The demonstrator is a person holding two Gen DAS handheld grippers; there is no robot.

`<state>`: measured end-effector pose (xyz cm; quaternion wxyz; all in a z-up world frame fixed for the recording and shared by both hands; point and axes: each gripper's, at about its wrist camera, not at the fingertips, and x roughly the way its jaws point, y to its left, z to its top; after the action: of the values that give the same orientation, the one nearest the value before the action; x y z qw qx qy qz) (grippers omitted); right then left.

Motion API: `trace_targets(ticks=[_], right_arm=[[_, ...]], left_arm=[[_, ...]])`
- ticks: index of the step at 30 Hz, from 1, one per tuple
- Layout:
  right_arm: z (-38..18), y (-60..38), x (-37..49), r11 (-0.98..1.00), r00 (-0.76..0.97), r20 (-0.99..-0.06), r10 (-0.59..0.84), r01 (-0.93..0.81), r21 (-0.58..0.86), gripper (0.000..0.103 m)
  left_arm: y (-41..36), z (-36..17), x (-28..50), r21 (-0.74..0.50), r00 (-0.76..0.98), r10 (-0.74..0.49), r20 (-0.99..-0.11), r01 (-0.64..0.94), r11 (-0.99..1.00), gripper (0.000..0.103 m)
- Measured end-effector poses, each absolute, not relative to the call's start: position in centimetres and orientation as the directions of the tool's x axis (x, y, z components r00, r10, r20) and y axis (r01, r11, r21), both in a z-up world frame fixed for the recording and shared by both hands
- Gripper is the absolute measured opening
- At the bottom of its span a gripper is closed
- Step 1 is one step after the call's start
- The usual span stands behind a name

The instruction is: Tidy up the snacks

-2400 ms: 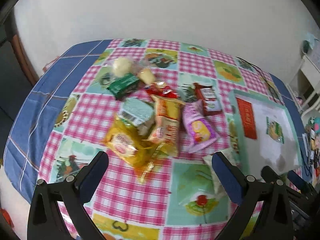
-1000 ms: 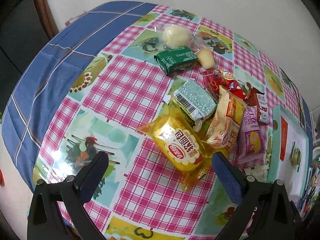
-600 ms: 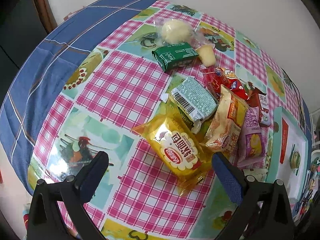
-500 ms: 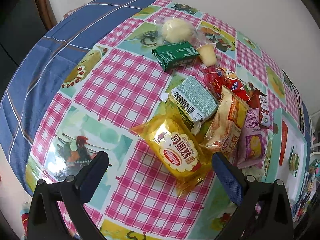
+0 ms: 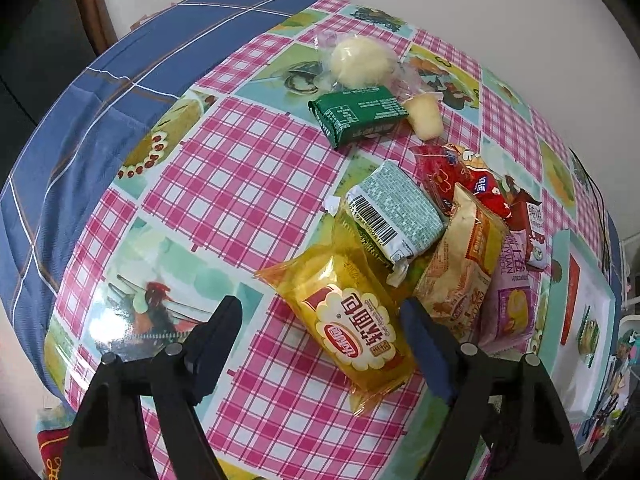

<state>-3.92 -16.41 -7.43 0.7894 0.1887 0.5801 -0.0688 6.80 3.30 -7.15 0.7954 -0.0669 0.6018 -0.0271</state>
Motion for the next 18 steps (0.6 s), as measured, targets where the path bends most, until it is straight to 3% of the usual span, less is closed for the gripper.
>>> trace_targets(ticks=[4,12,16,18], right_arm=[[-7.6,-16.1,-3.7,0.927,0.306,-0.947,0.102,0.316,0.201,0.065],[-8.2,-15.8,-3.5,0.941,0.274,-0.959,0.068,0.302,0.153,0.065],[-8.3,-15.4,-3.4,0.952,0.263,-0.964,0.040,0.282,0.116,0.065],[-8.5,-15.2,-3.5,0.953,0.253,-0.967,0.033,0.282,0.106,0.065]], left_arm=[[3.1,-7.2,6.8,-0.144,0.269,-0.134,-0.954,-0.019,0.989,0.070],[1.6,-8.0,6.2,-0.082,0.213,-0.094,-0.972,0.067,0.994,0.068],[0.5,-9.4,5.8,-0.067,0.146,-0.085,-0.986,0.123,0.990,0.056],[0.0,-9.8,5.6,-0.046,0.133,-0.066,-0.989,0.148,0.988,0.055]])
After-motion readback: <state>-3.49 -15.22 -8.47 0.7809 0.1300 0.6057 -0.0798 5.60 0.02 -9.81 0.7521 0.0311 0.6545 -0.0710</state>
